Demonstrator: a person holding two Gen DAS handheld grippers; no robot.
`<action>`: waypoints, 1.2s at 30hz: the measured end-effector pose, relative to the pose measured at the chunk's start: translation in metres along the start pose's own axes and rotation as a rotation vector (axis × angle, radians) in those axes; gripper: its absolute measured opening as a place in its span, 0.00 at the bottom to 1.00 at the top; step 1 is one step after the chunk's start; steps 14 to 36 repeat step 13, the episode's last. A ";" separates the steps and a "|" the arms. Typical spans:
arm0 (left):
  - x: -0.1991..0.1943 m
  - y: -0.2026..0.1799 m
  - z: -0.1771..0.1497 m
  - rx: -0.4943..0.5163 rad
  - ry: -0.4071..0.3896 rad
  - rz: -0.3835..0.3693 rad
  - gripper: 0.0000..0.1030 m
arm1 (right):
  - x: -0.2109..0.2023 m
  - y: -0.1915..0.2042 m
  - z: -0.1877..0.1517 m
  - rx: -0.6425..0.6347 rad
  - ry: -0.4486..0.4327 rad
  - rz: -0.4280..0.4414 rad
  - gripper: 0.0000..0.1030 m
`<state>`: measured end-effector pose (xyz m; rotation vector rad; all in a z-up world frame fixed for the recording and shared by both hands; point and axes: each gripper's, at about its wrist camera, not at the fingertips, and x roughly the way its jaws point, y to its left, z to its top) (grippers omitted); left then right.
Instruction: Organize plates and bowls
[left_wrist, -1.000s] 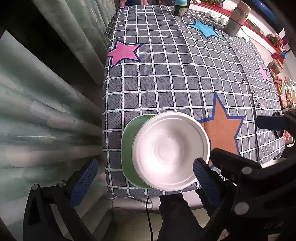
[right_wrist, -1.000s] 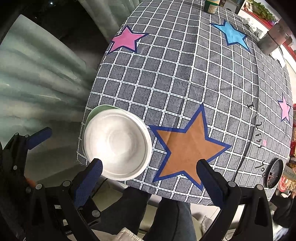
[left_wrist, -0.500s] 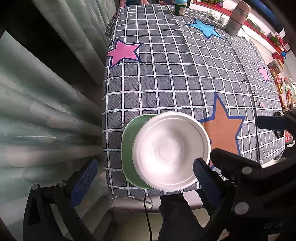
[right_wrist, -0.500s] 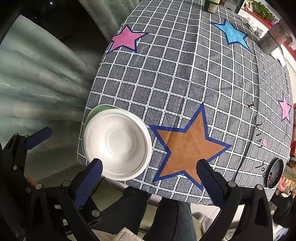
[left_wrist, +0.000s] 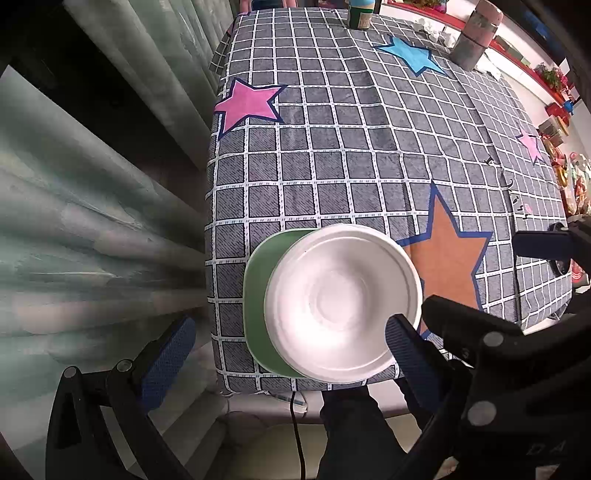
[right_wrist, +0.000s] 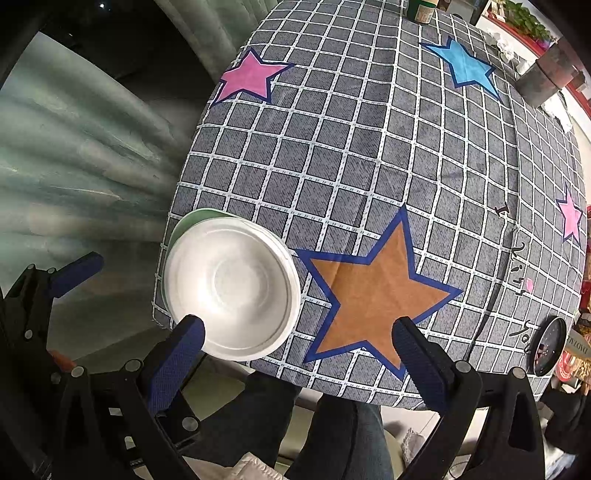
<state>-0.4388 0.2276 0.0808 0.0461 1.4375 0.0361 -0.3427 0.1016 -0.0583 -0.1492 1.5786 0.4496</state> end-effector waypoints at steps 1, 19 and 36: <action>0.000 0.000 0.000 0.000 0.001 0.001 1.00 | 0.001 -0.001 0.000 0.000 0.001 0.001 0.99; 0.000 -0.005 -0.002 -0.009 0.006 -0.020 1.00 | 0.006 -0.010 -0.002 0.011 0.012 0.021 0.99; 0.000 -0.005 -0.002 -0.009 0.006 -0.020 1.00 | 0.006 -0.010 -0.002 0.011 0.012 0.021 0.99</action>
